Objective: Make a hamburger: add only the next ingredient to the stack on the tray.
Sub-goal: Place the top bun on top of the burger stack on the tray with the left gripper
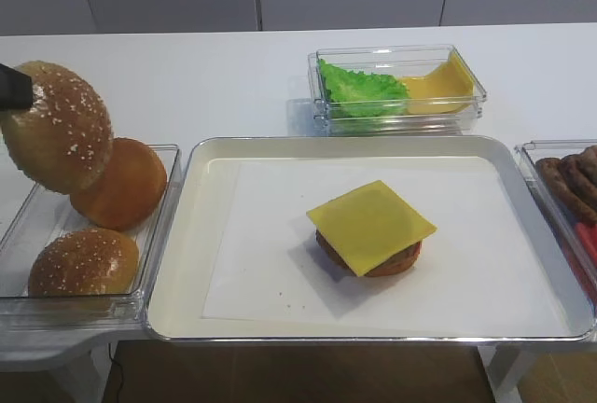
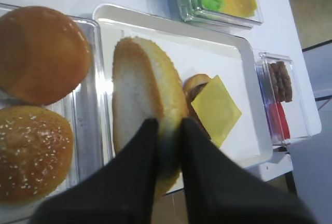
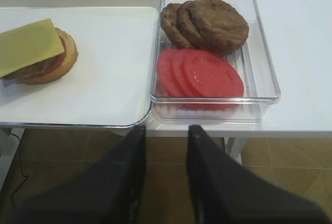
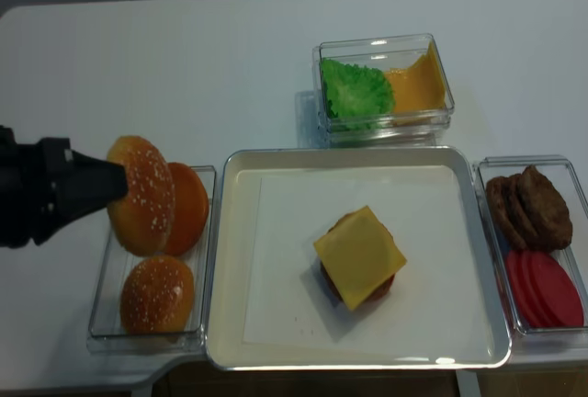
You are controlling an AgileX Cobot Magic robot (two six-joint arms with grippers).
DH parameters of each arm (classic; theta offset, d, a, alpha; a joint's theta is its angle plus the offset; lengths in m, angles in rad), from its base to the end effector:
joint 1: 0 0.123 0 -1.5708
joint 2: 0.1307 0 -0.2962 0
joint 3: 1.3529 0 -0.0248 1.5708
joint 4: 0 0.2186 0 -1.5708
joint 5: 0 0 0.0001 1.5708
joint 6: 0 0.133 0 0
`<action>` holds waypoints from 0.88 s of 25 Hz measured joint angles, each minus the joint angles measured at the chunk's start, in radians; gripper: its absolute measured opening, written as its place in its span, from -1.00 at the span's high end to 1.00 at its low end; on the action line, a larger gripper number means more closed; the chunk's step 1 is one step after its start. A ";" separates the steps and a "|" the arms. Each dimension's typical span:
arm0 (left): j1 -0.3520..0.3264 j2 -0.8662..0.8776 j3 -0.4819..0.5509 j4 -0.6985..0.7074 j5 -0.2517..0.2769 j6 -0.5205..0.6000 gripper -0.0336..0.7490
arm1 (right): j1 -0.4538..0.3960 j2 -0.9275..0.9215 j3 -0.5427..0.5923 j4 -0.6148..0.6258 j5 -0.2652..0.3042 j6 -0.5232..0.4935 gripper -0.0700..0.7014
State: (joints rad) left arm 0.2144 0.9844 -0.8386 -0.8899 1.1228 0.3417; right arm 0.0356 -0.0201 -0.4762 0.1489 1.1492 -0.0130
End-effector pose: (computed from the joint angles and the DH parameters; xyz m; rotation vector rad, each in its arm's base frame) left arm 0.1589 -0.0608 0.3222 -0.1374 2.3853 -0.9447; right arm -0.0148 0.0175 0.2266 -0.0665 2.1317 0.1941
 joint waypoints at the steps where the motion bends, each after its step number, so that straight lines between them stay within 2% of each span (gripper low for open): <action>1: -0.010 0.000 0.000 -0.007 0.000 0.001 0.67 | 0.000 0.000 0.000 0.000 0.000 0.000 0.28; 5: -0.083 0.000 0.000 -0.064 -0.013 0.020 0.67 | 0.000 0.000 0.000 0.000 0.000 0.000 0.28; 8: -0.169 0.000 0.000 -0.096 -0.057 0.020 0.68 | 0.000 0.000 0.000 0.000 0.000 0.000 0.28; 16: -0.436 0.013 0.000 -0.206 -0.291 0.022 0.68 | 0.000 0.000 0.000 0.000 0.000 0.000 0.28; 22: -0.612 0.120 0.000 -0.292 -0.401 0.052 0.69 | 0.000 0.000 0.000 0.000 0.000 0.000 0.28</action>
State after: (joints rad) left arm -0.3979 1.1039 -0.8386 -1.1817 0.7218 0.3942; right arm 0.0356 -0.0201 -0.4762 0.1489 1.1492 -0.0130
